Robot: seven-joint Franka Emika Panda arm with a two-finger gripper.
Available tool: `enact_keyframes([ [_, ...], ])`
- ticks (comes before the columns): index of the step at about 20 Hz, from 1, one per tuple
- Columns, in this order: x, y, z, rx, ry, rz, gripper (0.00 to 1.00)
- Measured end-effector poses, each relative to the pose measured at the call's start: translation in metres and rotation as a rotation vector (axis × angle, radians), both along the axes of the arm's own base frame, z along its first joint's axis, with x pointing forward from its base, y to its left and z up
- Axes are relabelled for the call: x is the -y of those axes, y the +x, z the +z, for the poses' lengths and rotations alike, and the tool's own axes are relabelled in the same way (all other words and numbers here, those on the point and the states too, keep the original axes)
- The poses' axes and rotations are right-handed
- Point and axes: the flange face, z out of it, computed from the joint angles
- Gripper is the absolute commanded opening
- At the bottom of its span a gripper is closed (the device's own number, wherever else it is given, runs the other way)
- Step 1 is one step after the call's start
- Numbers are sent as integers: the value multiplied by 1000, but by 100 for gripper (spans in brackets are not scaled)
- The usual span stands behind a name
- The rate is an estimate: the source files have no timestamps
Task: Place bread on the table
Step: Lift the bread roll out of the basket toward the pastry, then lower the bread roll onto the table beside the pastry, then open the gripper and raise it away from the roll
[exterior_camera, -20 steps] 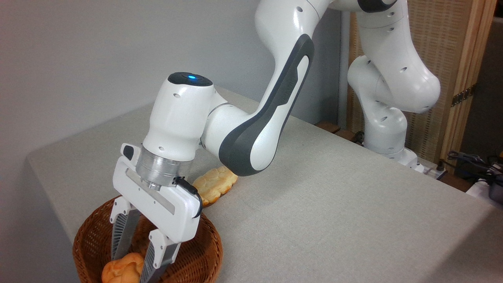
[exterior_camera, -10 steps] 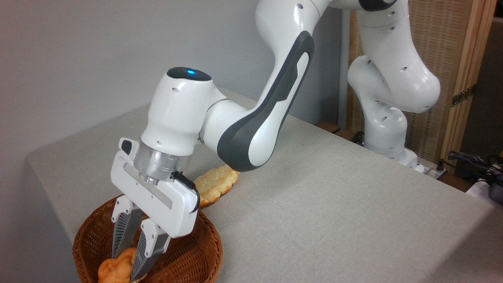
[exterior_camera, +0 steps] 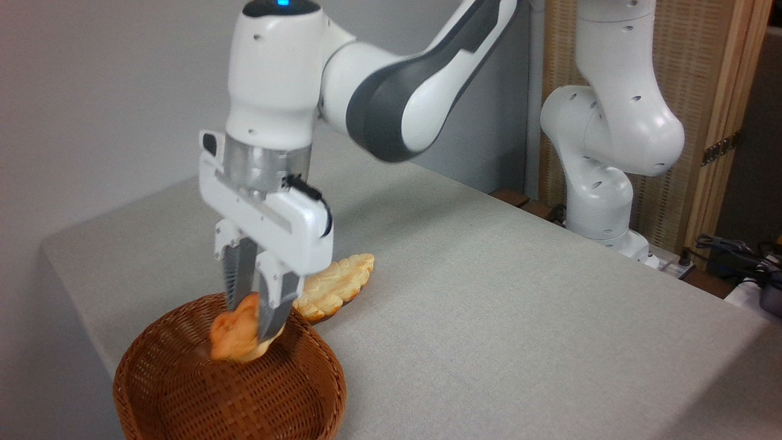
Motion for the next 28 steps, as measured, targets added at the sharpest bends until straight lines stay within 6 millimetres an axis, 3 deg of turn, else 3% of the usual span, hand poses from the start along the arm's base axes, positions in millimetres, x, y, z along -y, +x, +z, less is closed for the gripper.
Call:
enact_keyframes([
  [4, 2, -34, 7, -101, -10, -22, 52],
  [6, 2, -51, 2, -141, -13, -27, 63],
  [7, 1, -61, -2, -163, -15, -30, 64],
  [8, 1, -70, -6, -183, -16, -32, 74],
  [9, 1, -80, -11, -212, -17, -35, 95],
  [10, 1, -86, -15, -236, -18, -38, 100],
  [15, 2, -98, -33, -294, -18, -42, 100],
  [23, 3, -98, -36, -299, -17, -45, 100],
  [25, 4, -93, -22, -269, -18, -47, 100],
  [28, 9, -84, 30, -223, -21, -67, 100],
])
